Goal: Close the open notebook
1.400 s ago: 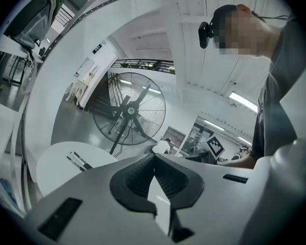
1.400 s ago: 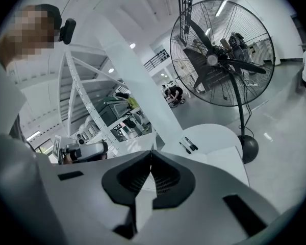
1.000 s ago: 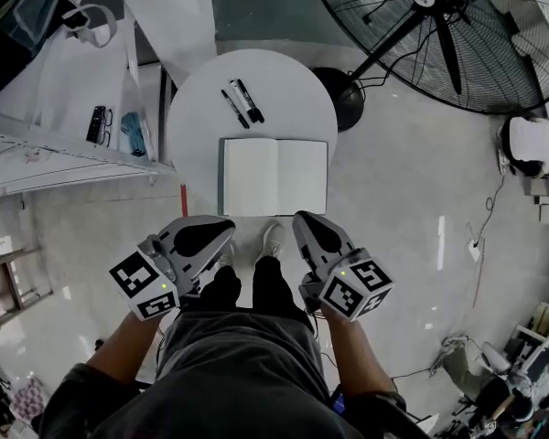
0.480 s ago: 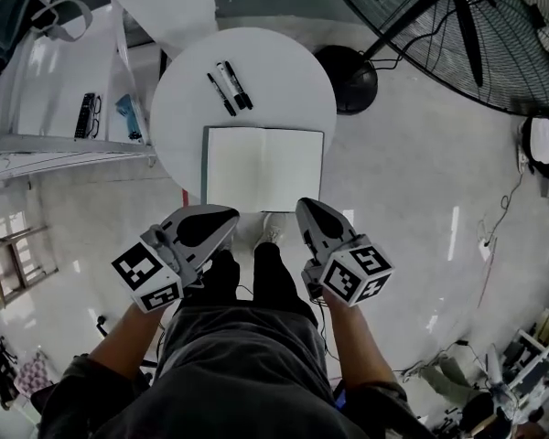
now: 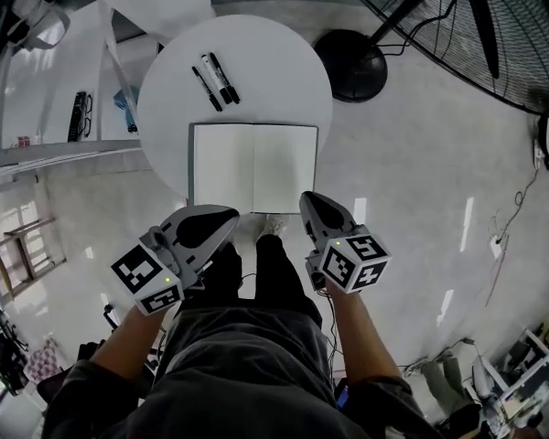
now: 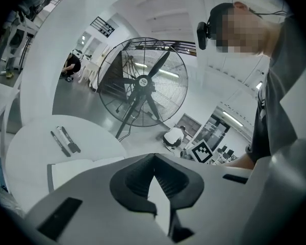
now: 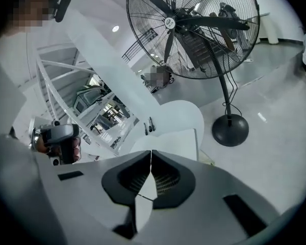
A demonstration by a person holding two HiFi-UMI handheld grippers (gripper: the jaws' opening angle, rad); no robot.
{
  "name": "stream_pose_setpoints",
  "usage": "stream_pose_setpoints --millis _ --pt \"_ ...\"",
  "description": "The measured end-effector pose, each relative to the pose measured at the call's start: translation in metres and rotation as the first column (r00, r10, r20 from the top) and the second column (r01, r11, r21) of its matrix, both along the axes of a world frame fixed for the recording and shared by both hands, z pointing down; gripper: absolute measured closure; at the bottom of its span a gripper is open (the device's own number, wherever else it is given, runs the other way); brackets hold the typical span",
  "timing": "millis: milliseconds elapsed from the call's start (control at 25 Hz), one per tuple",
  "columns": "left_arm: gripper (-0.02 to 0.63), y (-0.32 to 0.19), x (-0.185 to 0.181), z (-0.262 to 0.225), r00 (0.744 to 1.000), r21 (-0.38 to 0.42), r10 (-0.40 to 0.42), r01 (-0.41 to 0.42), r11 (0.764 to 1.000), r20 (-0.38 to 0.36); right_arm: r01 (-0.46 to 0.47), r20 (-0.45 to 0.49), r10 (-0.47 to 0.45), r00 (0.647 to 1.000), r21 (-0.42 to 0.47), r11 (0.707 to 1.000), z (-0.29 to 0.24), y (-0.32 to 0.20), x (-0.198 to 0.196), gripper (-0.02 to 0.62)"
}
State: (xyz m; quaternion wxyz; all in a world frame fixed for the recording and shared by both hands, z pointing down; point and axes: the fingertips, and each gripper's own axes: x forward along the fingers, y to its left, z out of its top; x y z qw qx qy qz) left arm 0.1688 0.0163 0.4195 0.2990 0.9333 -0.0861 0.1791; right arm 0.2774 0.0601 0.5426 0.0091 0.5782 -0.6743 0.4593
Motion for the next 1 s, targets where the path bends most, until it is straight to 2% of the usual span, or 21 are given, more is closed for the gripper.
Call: stream_pose_setpoints --millis 560,1000 --pt "0.591 0.012 0.024 0.036 0.997 -0.042 0.020 -0.017 0.999 0.080 0.010 0.015 -0.008 1.000 -0.137 0.991 0.081 0.014 0.025 0.570" --pt "0.591 0.016 0.037 0.050 0.995 -0.063 0.034 -0.028 0.998 0.094 0.019 0.057 -0.008 0.998 -0.190 0.982 0.115 0.028 0.030 0.502"
